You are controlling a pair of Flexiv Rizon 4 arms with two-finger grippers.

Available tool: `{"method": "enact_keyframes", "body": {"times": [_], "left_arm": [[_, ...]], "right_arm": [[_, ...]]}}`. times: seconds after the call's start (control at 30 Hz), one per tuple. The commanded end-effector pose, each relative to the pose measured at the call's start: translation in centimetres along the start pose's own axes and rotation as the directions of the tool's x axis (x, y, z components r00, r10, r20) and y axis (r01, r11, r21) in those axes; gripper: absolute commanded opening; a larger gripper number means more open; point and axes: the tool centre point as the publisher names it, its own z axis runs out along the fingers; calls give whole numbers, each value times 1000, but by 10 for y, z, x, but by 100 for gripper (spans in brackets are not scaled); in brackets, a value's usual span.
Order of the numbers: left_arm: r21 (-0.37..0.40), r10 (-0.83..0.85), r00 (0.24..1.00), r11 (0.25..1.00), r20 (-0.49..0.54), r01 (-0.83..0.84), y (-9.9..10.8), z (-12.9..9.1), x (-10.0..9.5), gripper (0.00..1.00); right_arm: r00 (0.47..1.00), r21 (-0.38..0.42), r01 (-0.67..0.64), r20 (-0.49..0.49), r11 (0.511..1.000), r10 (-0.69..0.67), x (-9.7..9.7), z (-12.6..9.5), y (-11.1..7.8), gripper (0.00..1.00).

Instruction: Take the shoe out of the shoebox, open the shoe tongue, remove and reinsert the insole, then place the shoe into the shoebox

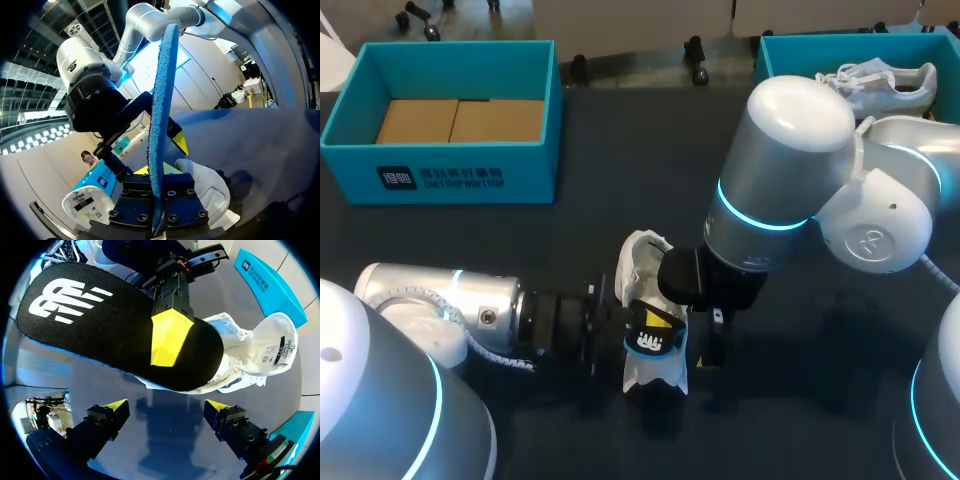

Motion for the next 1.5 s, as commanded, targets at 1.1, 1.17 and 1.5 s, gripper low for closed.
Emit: {"method": "enact_keyframes", "body": {"times": [1.1, 1.17, 1.5], "left_arm": [[-43, 102, 994, 994, 39, -100, 22, 2, -5, 0], [-36, 102, 994, 994, 36, -101, 18, 0, -4, 0], [-13, 89, 995, 996, 33, -89, 2, -6, -4, 18]], "right_arm": [[1000, 1, 0, 2, 1000, 0, 0, 1, 0, 100], [1000, 1, 0, 2, 1000, 0, 0, 1, 0, 100], [1000, 1, 0, 2, 1000, 0, 0, 1, 0, 100]]}}
